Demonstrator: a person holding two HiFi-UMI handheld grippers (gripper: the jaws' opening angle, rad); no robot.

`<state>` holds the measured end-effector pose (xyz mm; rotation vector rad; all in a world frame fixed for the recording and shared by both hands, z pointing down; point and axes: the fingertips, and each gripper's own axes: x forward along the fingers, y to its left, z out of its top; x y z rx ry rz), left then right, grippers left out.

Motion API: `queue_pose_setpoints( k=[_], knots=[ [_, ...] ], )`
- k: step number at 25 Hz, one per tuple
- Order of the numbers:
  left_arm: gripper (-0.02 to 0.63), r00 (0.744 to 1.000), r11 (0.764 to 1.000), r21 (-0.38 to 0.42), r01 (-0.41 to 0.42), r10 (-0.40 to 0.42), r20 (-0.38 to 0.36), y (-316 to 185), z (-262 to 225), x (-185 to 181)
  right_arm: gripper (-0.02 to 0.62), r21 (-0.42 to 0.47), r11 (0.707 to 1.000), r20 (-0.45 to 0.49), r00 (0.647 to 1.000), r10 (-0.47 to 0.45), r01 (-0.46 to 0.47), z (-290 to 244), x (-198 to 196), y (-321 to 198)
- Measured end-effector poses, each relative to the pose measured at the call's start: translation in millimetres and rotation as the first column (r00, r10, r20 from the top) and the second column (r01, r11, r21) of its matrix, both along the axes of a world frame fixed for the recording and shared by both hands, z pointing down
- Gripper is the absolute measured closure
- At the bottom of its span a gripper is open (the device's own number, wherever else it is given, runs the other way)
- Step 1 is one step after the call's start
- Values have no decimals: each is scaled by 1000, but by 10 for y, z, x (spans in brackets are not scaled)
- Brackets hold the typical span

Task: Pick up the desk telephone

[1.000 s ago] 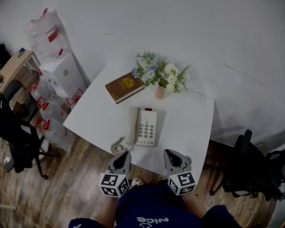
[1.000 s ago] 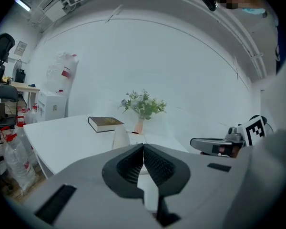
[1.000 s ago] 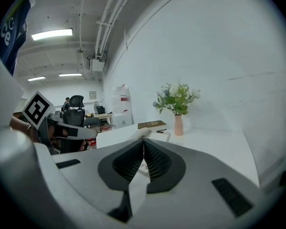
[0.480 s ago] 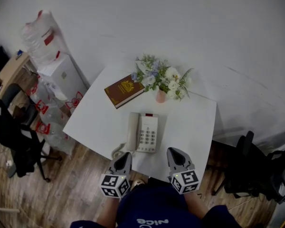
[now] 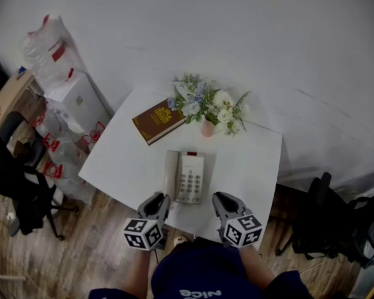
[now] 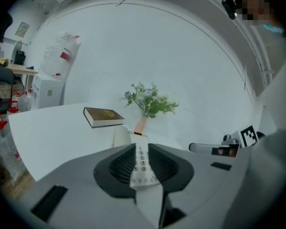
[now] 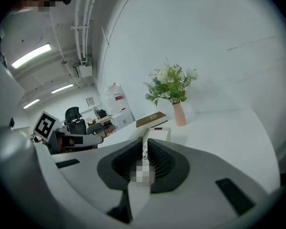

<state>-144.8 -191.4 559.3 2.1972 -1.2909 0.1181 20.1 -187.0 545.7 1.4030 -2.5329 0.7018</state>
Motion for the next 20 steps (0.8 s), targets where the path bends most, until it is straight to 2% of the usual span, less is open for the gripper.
queue_pose_setpoints(
  k=[1,2,3,8,10,14,20],
  knots=[
    [489,1000,1000,-19,-16,15,-25,-27,17,14,553,-16,1000,18,1000,-2,2,16,1,-17],
    [417,998,999,-40,-34,32,-50,-56,38,29,506,-34,999,38,999,-7,8,38,-3,-36],
    [394,997,997,-60,-46,42,-72,-90,64,33,453,-55,998,58,998,-12,15,65,-9,-60],
    [350,990,986,-154,-61,40,-132,-347,254,-63,410,-158,987,136,991,5,17,231,-8,-239],
    [314,989,977,-194,-92,67,-132,-450,346,-73,399,-195,981,151,989,5,25,305,-19,-311],
    [298,986,955,-261,-143,113,-125,-614,490,-82,383,-260,965,175,985,6,41,439,-79,-457],
    [284,961,915,-351,-198,110,-255,-870,677,-80,372,-359,933,212,976,56,25,677,-114,-693]
  ],
)
